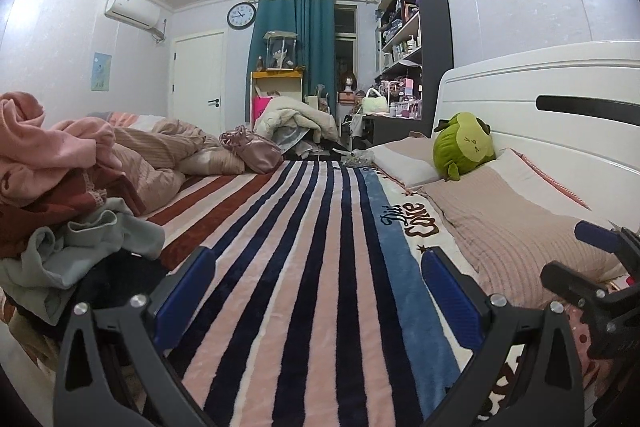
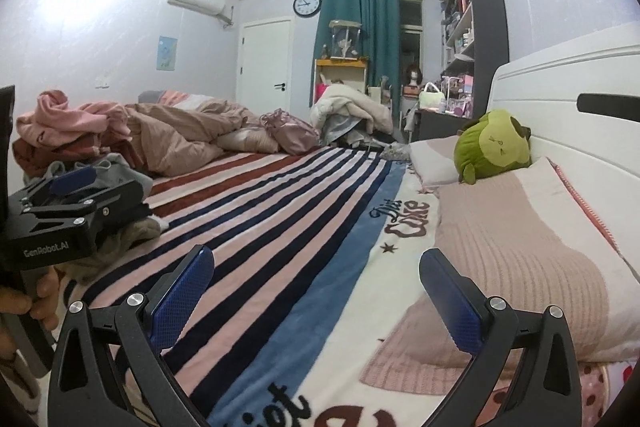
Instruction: Fold small clothes
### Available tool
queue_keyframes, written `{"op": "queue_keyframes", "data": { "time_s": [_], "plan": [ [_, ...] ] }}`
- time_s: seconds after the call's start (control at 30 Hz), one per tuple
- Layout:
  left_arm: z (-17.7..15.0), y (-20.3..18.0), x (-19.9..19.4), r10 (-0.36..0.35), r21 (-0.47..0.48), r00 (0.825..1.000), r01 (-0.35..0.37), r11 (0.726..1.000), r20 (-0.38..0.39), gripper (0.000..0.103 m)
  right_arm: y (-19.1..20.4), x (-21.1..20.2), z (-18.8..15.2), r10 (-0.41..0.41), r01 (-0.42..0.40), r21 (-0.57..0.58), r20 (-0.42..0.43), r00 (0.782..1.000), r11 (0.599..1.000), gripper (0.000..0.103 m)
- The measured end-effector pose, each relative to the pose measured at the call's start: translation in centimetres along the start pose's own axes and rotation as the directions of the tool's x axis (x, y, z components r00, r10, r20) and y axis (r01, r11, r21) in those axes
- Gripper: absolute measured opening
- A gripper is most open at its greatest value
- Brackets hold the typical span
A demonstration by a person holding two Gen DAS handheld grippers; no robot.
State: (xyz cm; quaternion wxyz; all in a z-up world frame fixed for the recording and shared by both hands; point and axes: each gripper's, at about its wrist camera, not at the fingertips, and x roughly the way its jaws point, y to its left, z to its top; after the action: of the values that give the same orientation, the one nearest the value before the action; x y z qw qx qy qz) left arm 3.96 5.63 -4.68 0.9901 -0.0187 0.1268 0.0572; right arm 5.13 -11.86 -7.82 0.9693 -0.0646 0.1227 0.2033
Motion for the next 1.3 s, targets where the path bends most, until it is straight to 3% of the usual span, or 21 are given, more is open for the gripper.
{"op": "queue_keyframes", "data": {
  "time_s": [1.3],
  "plan": [
    [-0.03,0.65,-0.22,0.007,0.025,1.000,-0.007,1.000,-0.007,0.102,-0.56,-0.79,0.28,0.000,-0.001,0.018,0.031,1.000,1.000,0.103]
  ]
}}
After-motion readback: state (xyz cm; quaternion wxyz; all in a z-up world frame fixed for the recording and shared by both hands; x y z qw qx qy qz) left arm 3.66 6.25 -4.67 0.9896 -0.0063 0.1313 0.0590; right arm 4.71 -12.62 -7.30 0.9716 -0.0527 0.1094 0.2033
